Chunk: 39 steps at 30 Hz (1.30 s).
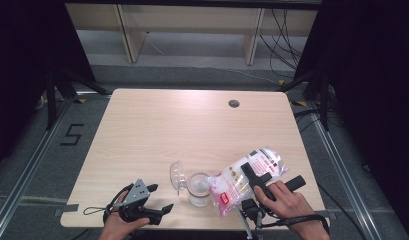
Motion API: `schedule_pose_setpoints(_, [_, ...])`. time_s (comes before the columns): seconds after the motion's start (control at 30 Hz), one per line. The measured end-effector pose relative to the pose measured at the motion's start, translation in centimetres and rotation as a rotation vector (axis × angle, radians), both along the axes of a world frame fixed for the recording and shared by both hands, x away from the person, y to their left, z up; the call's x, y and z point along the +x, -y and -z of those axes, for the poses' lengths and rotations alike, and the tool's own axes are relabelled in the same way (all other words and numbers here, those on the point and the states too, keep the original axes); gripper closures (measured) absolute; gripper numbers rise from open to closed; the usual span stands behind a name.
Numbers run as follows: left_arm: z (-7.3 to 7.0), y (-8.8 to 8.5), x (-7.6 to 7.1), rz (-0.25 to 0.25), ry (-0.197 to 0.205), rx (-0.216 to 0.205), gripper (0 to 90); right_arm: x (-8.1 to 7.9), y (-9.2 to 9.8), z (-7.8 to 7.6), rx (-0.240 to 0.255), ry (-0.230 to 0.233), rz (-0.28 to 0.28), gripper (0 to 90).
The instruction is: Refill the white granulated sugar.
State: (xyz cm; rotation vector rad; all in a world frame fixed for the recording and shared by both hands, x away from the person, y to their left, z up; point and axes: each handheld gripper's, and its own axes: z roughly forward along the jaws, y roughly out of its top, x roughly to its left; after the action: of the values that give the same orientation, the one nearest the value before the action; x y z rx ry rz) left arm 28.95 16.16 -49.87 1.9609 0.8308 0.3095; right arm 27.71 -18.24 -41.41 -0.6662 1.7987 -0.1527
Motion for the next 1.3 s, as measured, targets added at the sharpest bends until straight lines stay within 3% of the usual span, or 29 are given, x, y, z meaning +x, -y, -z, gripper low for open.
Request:
schedule_pose_setpoints(0.07, [0.0,-0.02,0.03,0.003,0.001,-0.002,15.4,-0.17,0.13,0.26,0.037,0.0,0.024,56.1])
schedule_pose_setpoints(0.23, [-0.06,-0.21,0.2,0.024,0.019,0.025,15.3,-0.1,0.03,0.12,0.02,0.003,0.015,56.2])
schedule_pose_setpoints(0.33, [-0.04,-0.2,0.19,0.019,0.017,0.019,15.4,-0.13,0.04,0.3,0.035,-0.003,0.023,56.3])
schedule_pose_setpoints(0.47, [-0.06,-0.21,0.18,0.02,0.02,0.014,15.4,-0.07,-0.15,0.24,0.011,0.0,0.01,56.3])
schedule_pose_setpoints(0.53, [-0.06,-0.2,0.16,0.019,0.019,0.013,15.4,-0.17,-0.12,0.38,0.03,-0.002,0.025,56.3])
schedule_pose_setpoints(0.7, [-0.01,-0.08,0.15,0.012,0.019,-0.001,15.4,-0.35,-0.27,0.24,0.01,0.011,0.022,56.4])
schedule_pose_setpoints(0.73, [0.0,-0.07,0.16,0.011,0.017,-0.002,15.4,-0.22,-0.33,0.02,-0.026,0.024,0.002,56.4])
schedule_pose_setpoints(1.2, [-0.06,-0.27,0.23,0.018,0.02,0.023,15.4,-0.39,-0.35,0.08,-0.038,0.037,-0.007,56.6])
schedule_pose_setpoints(1.23, [-0.01,-0.13,0.13,0.008,0.012,0.003,15.4,-0.39,-0.37,0.07,-0.039,0.036,-0.006,56.6])
schedule_pose_setpoints(1.3, [-0.05,-0.14,0.05,0.006,0.007,0.003,15.4,-0.41,-0.39,0.09,-0.04,0.038,-0.007,56.7])
